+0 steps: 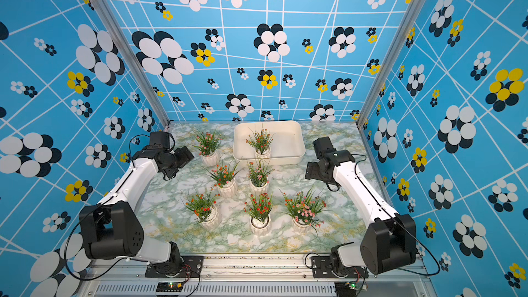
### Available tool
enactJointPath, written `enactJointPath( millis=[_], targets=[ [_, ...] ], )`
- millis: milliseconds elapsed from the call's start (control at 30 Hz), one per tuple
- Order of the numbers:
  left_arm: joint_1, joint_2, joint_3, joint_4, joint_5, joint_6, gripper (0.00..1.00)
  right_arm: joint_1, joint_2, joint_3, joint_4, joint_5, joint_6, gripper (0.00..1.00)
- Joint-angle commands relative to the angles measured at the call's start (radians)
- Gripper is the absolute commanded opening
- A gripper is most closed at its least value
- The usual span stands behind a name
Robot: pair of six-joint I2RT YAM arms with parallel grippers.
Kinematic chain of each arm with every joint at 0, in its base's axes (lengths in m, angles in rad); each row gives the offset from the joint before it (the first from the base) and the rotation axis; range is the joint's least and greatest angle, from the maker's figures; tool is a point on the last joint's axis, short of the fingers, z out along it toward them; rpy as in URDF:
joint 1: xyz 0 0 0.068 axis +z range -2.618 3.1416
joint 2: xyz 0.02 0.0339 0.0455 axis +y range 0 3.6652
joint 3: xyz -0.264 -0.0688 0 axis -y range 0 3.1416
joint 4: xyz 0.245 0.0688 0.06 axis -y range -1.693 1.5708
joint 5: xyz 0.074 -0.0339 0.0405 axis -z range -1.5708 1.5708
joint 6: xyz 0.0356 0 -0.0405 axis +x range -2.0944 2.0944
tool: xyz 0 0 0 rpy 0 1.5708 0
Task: Put the potted gypsophila into the storage box
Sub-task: Pick up the baby's breath potted plant from the center of the board.
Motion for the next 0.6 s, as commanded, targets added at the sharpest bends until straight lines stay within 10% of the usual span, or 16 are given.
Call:
enactJointPath(
  millis=[0, 567],
  targets=[
    [-0.003, 0.02, 0.001, 0.065, 0.006, 0.006, 0.9, -0.012, -0.073, -0.076, 0.112, -0.059, 0.046, 0.98],
    [-0.064, 0.203, 0.1, 0.149, -0.004, 0.002, 0.85, -0.029, -0.072, -0.13, 0.2, -0.072, 0.091, 0.97]
  ],
)
